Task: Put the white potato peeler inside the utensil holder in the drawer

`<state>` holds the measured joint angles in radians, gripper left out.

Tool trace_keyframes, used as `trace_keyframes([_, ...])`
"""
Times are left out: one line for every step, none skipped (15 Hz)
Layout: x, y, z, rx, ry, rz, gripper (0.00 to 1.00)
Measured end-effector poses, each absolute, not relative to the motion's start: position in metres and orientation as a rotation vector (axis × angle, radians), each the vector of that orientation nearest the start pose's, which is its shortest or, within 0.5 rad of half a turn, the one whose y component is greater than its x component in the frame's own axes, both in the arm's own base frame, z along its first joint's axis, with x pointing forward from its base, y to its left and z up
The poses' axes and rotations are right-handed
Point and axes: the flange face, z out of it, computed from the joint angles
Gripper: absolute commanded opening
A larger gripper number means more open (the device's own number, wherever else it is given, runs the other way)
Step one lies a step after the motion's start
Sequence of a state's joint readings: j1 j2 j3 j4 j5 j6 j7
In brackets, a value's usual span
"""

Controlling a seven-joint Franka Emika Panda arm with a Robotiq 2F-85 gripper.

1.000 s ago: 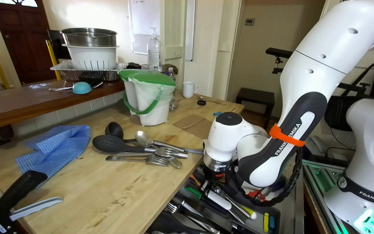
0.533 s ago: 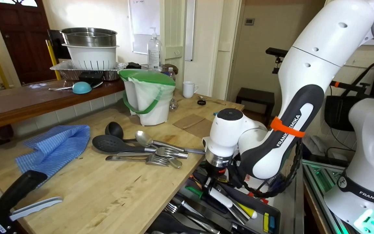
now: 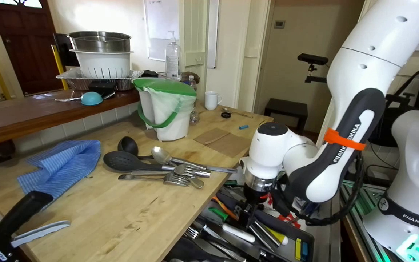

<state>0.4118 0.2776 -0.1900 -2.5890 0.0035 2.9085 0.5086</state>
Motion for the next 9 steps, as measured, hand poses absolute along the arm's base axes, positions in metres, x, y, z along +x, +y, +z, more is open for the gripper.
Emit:
trace_keyframes([0.419,0.098,0.169,-3.128,0.484,-0.103,1.00])
trace_keyframes([0.402,0.104,0.173,-3.110,0.538,-0.109,1.00])
trace_keyframes([0.386,0.108,0.177,-3.087,0.610,-0.111,1.00])
trace_keyframes([0.369,0.110,0.182,-3.061,0.686,-0.110,1.00])
trace_keyframes([0.361,0.115,0.188,-3.030,0.758,-0.116,1.00])
trace_keyframes([0.364,0.122,0.197,-2.992,0.829,-0.137,1.00])
trace_keyframes([0.369,0.128,0.206,-2.952,0.898,-0.164,1.00])
trace_keyframes([0.376,0.132,0.215,-2.912,0.963,-0.195,1.00])
trace_keyframes([0.381,0.132,0.224,-2.879,1.015,-0.219,1.00])
